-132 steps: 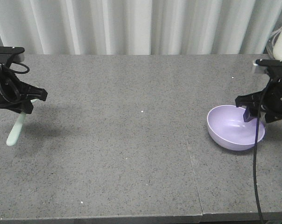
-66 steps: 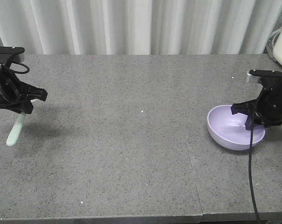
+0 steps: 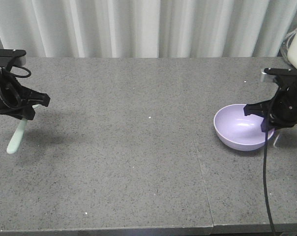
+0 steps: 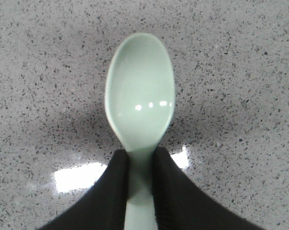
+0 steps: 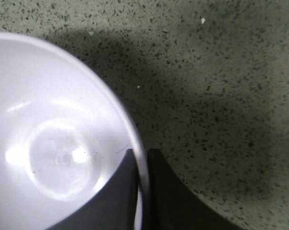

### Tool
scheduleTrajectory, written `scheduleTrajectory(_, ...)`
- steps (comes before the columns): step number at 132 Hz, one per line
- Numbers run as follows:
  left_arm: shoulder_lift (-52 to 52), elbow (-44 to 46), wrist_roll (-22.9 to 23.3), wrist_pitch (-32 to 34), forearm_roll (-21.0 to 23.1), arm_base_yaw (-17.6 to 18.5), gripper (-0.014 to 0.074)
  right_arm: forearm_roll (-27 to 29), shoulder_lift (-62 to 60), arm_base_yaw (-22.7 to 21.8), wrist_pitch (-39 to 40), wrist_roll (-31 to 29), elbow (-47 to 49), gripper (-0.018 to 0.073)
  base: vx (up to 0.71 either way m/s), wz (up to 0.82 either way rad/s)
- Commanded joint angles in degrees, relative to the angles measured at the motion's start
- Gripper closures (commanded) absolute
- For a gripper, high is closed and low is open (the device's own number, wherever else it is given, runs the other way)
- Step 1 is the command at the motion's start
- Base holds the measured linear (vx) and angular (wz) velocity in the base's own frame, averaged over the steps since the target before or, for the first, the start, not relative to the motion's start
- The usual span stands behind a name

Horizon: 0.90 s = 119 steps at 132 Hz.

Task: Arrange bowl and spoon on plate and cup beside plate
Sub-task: 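Lift the spoon with the left gripper and bowl with the right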

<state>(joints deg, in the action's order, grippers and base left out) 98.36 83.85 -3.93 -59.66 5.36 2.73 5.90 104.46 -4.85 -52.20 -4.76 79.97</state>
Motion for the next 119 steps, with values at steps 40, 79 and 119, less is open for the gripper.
scheduleTrajectory(40,-2.8,1.4,0.1,1.6,0.8,0.4,0.0604,0.7,-13.8,-0.4,2.7,-0.8,1.5,0.0566,0.00,0.00)
scheduleTrajectory(79,-2.8,1.4,0.1,1.6,0.8,0.4,0.0604,0.6,-19.0,-0.4,4.0,-0.8,1.5,0.0566,0.00,0.00)
scheduleTrajectory(119,-2.8,1.4,0.1,1.6,0.8,0.4,0.0604,0.4,-19.9,-0.4,4.8,-0.8,1.5,0.0566,0.00,0.00)
